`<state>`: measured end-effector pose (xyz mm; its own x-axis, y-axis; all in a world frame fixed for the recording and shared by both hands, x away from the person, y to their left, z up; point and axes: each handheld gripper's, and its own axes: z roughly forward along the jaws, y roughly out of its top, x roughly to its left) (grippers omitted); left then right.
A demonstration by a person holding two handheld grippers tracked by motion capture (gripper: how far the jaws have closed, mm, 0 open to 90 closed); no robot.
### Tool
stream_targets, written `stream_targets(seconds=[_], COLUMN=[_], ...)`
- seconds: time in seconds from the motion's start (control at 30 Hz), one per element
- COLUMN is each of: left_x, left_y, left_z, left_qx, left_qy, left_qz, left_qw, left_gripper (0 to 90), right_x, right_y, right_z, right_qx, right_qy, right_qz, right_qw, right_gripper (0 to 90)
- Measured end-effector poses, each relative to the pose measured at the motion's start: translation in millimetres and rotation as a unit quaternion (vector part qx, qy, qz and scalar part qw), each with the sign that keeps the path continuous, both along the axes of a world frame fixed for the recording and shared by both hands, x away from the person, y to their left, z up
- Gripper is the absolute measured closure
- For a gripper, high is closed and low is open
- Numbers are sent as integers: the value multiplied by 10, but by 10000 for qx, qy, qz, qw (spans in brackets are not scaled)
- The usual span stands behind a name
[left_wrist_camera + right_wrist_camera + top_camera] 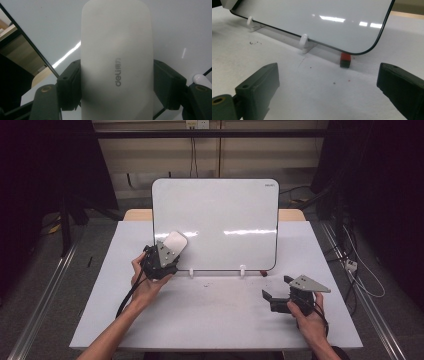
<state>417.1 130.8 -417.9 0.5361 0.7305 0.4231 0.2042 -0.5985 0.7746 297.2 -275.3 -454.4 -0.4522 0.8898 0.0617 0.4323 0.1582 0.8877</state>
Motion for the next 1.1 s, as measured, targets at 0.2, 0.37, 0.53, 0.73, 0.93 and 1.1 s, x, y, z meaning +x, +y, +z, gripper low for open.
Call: stream_targets(seconds=[0.2, 0.37, 0.53, 0.73, 0.93, 1.1], left_x=[-2, -9, -3, -7, -25, -3], left_y=[-3, -9, -6, 22, 101, 162], left_z=[3, -3, -2, 13, 121, 158], left_qx=[-20, -55, -49, -178, -475, -777], left_qy=[24, 16, 40, 126, 15, 246], left_qz=[19, 50, 43, -86, -109, -185], left_qw=[10000, 10000, 10000, 9997, 9988, 9965], left_gripper=[310, 308, 306, 254, 120, 46], right_x=[-3, 1, 2, 5, 1, 2], right_y=[10, 5, 4, -8, -3, -2], right_z=[0, -4, -8, -10, -5, -3], right_qx=[-42, -51, -49, -27, -13, -41], right_qy=[-14, 3, 15, 34, 13, -9], right_qz=[16, 9, 0, -34, -18, -9], right_qw=[10000, 10000, 10000, 10000, 10000, 10000], right_gripper=[41, 41, 42, 40, 41, 41])
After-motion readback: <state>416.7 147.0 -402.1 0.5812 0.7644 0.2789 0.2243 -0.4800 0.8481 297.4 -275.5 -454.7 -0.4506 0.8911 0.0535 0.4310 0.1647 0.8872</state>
